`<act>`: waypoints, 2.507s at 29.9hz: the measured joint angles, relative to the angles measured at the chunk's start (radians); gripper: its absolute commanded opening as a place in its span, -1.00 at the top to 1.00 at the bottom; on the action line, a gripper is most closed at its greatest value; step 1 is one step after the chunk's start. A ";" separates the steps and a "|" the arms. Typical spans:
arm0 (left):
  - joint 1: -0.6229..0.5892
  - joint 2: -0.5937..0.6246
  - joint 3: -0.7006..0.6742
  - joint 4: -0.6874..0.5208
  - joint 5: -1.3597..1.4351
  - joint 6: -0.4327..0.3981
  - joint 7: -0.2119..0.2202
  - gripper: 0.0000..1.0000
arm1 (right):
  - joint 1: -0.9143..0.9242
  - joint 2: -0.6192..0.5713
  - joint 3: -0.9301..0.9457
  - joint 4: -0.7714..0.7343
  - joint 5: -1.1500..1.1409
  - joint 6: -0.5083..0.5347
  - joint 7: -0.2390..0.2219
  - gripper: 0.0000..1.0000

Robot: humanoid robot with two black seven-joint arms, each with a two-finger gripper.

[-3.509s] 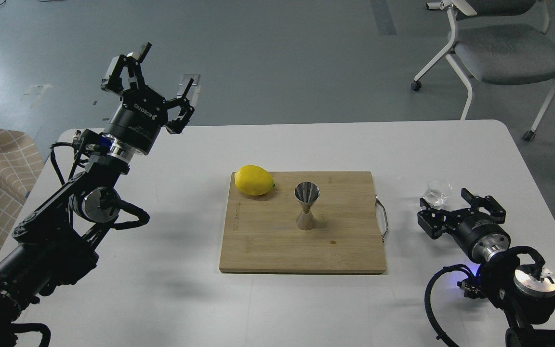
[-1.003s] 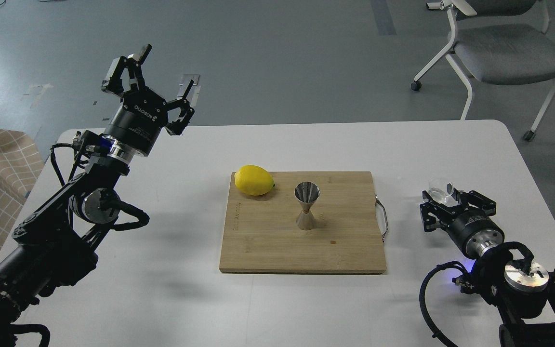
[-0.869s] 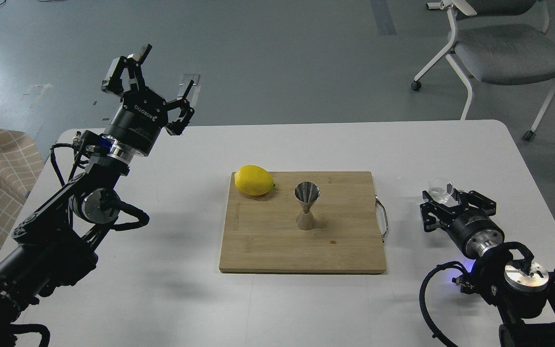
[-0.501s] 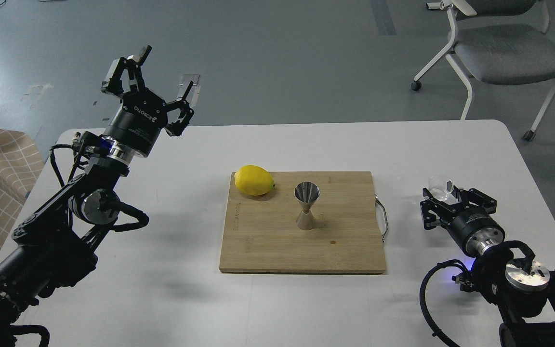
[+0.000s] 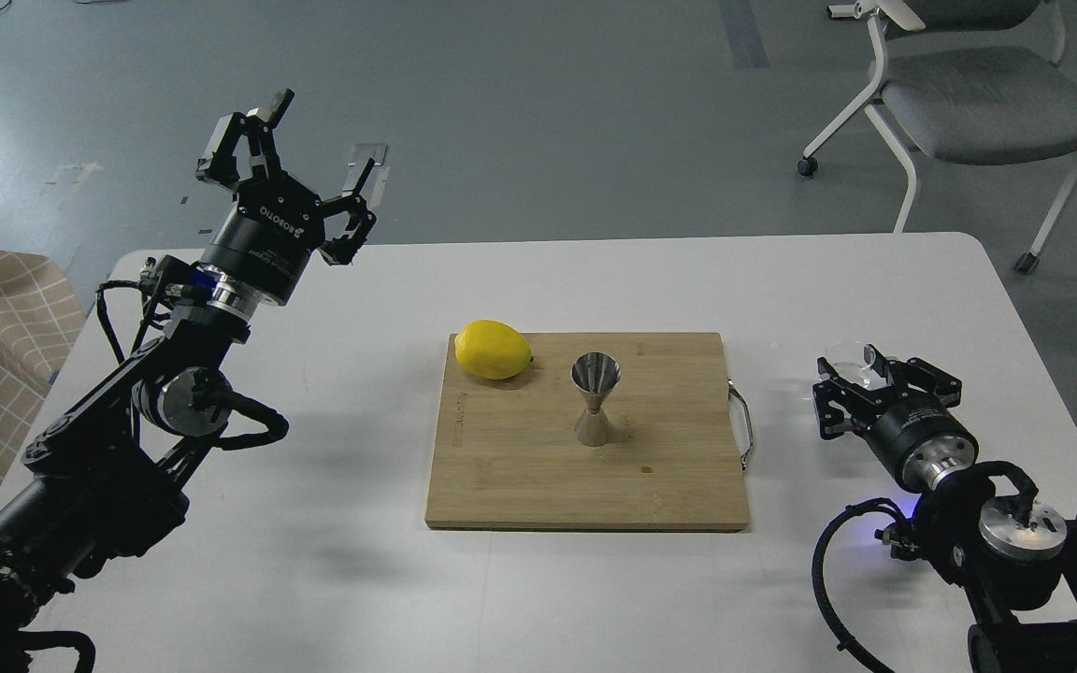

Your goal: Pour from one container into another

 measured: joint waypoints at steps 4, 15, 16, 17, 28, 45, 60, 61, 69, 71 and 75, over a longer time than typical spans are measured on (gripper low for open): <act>0.000 -0.001 0.000 0.000 0.000 0.001 0.000 -0.95 | 0.006 0.000 -0.011 0.008 -0.003 -0.004 0.000 0.03; -0.001 0.000 -0.002 0.001 0.000 0.001 0.000 -0.96 | 0.014 0.000 -0.020 0.023 -0.010 -0.045 0.018 0.09; -0.001 0.000 -0.002 0.001 0.000 0.001 0.000 -0.96 | 0.014 0.000 -0.020 0.026 -0.011 -0.046 0.023 0.15; -0.001 0.000 -0.002 0.002 0.000 0.001 0.000 -0.95 | 0.014 0.000 -0.020 0.031 -0.015 -0.046 0.028 0.19; -0.001 0.000 -0.002 0.004 0.002 0.001 0.000 -0.96 | 0.010 0.000 -0.042 0.067 -0.083 -0.044 0.059 0.31; -0.001 0.002 0.001 0.004 0.002 0.002 0.000 -0.96 | 0.012 0.000 -0.076 0.082 -0.083 -0.037 0.060 0.30; -0.001 0.000 0.000 0.009 0.006 0.001 0.000 -0.96 | 0.003 0.000 -0.074 0.072 -0.065 0.030 0.058 -0.10; -0.001 0.000 -0.001 0.009 0.006 0.001 0.000 -0.95 | 0.003 0.000 -0.074 0.071 -0.065 0.030 0.058 -0.10; -0.001 0.000 0.003 0.009 0.008 0.000 0.000 -0.95 | -0.007 0.000 -0.072 0.062 -0.063 0.043 0.058 -0.14; -0.001 0.001 0.004 0.009 0.009 0.000 0.000 -0.96 | -0.014 0.000 -0.071 0.059 -0.062 0.046 0.058 -0.17; -0.001 0.001 0.006 0.009 0.011 0.000 0.000 -0.96 | -0.024 0.000 -0.068 0.035 -0.055 0.070 0.058 -0.17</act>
